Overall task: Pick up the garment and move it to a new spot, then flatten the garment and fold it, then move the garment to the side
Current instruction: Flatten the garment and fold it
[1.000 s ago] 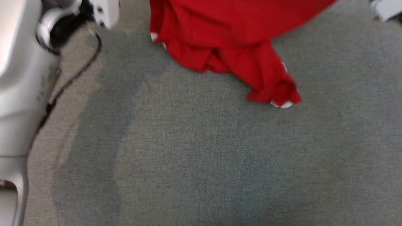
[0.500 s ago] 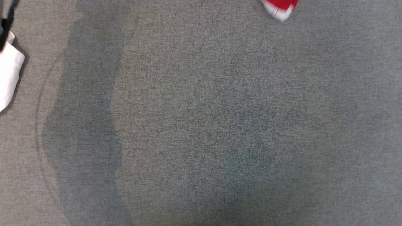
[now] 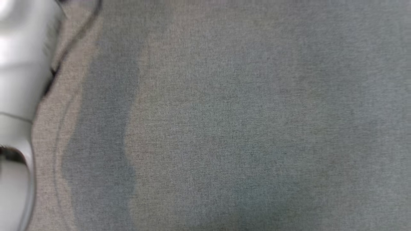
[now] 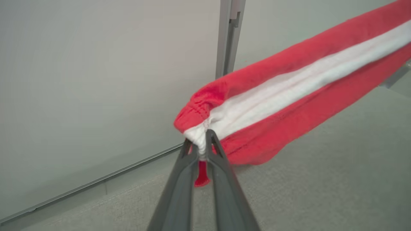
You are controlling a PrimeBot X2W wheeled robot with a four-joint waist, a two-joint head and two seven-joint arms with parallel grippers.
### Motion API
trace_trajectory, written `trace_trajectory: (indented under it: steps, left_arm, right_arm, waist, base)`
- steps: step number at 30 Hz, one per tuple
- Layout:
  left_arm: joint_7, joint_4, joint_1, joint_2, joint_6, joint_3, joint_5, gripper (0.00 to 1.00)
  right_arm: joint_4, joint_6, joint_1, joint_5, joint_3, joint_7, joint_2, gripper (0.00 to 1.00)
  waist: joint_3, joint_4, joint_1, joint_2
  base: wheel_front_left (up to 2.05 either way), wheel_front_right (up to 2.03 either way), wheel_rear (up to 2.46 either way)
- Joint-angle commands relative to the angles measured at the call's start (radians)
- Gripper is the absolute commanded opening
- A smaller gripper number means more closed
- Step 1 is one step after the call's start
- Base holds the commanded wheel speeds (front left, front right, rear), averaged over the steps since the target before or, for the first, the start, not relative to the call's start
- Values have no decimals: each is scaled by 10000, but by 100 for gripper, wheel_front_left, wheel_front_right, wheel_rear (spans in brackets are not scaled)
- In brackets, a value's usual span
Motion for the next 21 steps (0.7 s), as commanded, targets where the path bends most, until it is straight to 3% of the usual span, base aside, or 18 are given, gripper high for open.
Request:
trace_trajectory:
  steps: [1, 10, 21]
  left_arm:
    - [153, -121, 429, 82, 14, -272, -219, 0]
    - [1139, -1737, 3394, 1150, 14, -2436, -2073, 0]
    - [2507, -3941, 6156, 2769, 14, -3850, -3928, 0]
  right_arm:
    - [42, 1, 355, 173, 175, 89, -9, 0]
    - [-436, 1, 3401, 1347, 1470, 607, -446, 0]
    - [-1288, 0, 6556, 2384, 2510, 1623, -1454, 0]
  waist:
    - [-310, -5, -1, 0]
    - [-2189, -48, -1, 0]
    - [-4760, -211, -1, 0]
  base:
    - [0, 0, 0]
    - [0, 0, 0]
    - [0, 0, 0]
